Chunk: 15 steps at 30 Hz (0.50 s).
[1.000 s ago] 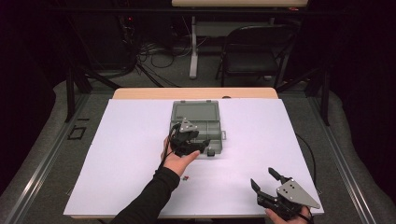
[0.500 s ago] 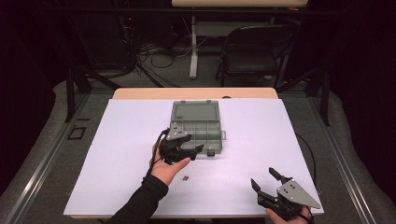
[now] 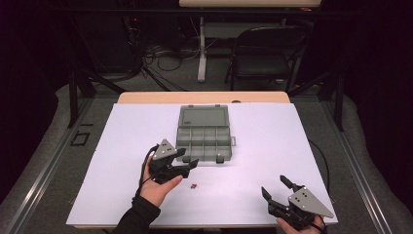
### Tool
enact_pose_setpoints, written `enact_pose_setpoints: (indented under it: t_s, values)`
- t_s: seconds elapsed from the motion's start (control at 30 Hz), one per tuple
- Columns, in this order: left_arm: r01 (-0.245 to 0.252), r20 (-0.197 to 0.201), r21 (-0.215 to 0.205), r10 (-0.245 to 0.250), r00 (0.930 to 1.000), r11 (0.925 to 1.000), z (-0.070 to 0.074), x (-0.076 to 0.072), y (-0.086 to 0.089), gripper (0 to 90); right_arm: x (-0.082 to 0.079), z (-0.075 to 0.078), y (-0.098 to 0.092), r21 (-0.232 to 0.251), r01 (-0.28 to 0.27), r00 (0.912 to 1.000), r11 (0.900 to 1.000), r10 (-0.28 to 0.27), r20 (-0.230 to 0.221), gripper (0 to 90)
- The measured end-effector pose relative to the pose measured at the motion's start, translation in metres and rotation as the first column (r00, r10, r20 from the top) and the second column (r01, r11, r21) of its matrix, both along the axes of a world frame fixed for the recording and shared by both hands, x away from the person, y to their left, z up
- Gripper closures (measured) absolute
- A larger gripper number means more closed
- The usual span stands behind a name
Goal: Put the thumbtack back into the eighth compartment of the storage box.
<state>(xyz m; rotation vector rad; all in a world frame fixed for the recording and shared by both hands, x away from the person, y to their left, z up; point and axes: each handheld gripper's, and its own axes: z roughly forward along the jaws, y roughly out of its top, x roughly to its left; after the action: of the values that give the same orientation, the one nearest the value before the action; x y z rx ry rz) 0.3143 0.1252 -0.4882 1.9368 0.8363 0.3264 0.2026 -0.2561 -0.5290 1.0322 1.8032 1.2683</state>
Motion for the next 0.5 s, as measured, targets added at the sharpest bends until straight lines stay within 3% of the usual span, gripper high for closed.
enact_pose_setpoints:
  t_s: [0.27,0.5]
  values:
    - [-0.035,-0.023,-0.032,0.035,0.9991,0.9989,-0.011,-0.011,0.022,37.0,0.000,0.000,0.001,-0.003,-0.002,1.0000,1.000,0.002,0.001,27.8]
    - [-0.056,-0.034,-0.031,0.055,0.9979,0.9979,-0.022,-0.018,0.034,37.5,0.000,0.000,0.001,-0.007,-0.002,1.0000,1.000,0.002,0.001,27.7]
